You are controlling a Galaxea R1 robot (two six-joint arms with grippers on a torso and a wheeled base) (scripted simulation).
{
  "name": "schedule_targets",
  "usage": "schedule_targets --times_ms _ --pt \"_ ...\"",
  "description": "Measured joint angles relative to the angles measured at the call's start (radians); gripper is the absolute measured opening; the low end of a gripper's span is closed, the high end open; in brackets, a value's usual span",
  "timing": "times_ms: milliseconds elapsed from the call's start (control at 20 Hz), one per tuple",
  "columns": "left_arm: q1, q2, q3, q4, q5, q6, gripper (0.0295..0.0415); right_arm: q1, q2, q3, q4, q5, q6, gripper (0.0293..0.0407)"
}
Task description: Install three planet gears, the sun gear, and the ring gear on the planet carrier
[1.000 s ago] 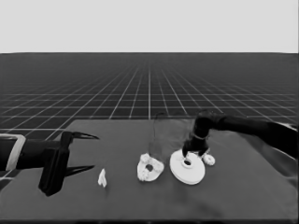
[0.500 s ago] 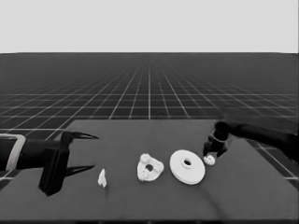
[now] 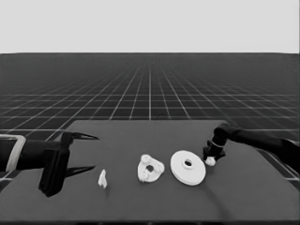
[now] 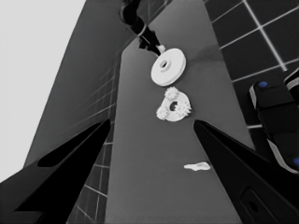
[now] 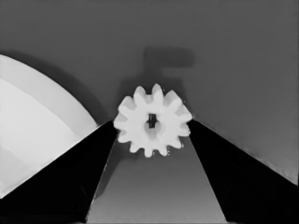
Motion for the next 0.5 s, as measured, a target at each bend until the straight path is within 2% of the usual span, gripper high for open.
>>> schedule_targets --times_ms 400,450,500 --pt "0.0 0.0 0.0 0.0 0.0 0.0 0.0385 0.0 0.0 0.0 0.0 0.0 0.0 0.0312" --pt "0.0 0.0 0.0 0.0 0.0 0.0 0.0385 0.061 -0.042 0.088 0.029 -0.066 0.035 0.0312" --pt "0.0 0.0 0.0 0.0 0.0 0.0 0.0385 0.113 -0.061 0.122 0.054 -0.104 0.047 0.0312"
